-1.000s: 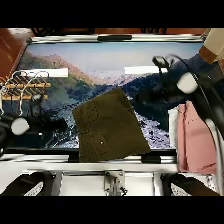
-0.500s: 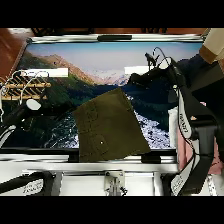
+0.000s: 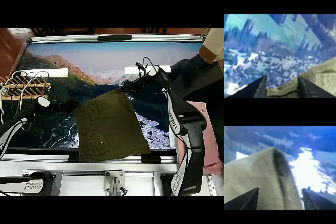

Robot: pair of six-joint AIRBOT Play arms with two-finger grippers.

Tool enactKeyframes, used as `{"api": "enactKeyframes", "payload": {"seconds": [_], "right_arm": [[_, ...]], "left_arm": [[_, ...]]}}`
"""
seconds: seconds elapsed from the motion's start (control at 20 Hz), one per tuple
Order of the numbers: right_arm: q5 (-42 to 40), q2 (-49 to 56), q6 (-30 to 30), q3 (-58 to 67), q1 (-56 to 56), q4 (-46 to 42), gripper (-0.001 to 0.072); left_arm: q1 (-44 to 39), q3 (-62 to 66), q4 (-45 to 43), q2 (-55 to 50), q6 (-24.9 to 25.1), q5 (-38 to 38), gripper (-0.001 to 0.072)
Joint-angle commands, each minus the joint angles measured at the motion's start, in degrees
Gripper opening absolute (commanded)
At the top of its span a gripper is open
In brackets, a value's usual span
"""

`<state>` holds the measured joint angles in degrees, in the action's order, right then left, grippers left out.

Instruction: Fold the shirts.

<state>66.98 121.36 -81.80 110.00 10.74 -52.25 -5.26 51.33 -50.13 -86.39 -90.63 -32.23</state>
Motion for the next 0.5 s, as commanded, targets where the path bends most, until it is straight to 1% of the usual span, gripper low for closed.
{"api": "enactKeyframes", "payload": {"seconds": [0.0,0.05,0.1,0.15,0.2,0.25,0.3,0.35,0.45], "right_arm": [[-0.48,0.26,0.46,0.11,2.1,-0.79,0.0555],[-0.33,0.26,0.48,0.11,2.73,-0.81,0.0485],[-0.42,0.26,0.52,0.11,3.28,-0.96,0.045],[-0.52,0.26,0.46,0.11,3.48,-1.33,0.045],[-0.5,0.26,0.46,0.11,3.78,-1.86,0.0422],[-0.46,0.24,0.42,0.11,3.76,-2.54,0.0237],[-0.35,0.24,0.2,0.11,3.58,-2.75,0.0157],[-0.35,0.2,0.48,0.11,3.23,-2.71,0.0111],[-0.57,-0.5,2.1,0.17,2.73,-2.75,0.0112]], "left_arm": [[-0.87,0.04,0.04,-0.61,0.17,0.79,0.0392],[-1.11,0.04,0.13,-0.61,0.17,0.79,0.0383],[-1.33,0.04,0.11,-0.61,0.2,0.81,0.0381],[-1.51,0.04,0.11,-0.57,0.2,0.76,0.0302],[-1.51,0.09,0.11,-0.57,0.2,0.74,0.0265],[-1.51,0.44,0.07,-0.57,0.22,0.7,0.0248],[-1.51,1.03,0.07,-0.57,0.24,0.72,0.0184],[-1.51,2.03,0.07,-0.57,1.29,0.72,0.0176],[-1.51,4.94,0.07,-0.57,4.92,0.44,0.0121]]}}
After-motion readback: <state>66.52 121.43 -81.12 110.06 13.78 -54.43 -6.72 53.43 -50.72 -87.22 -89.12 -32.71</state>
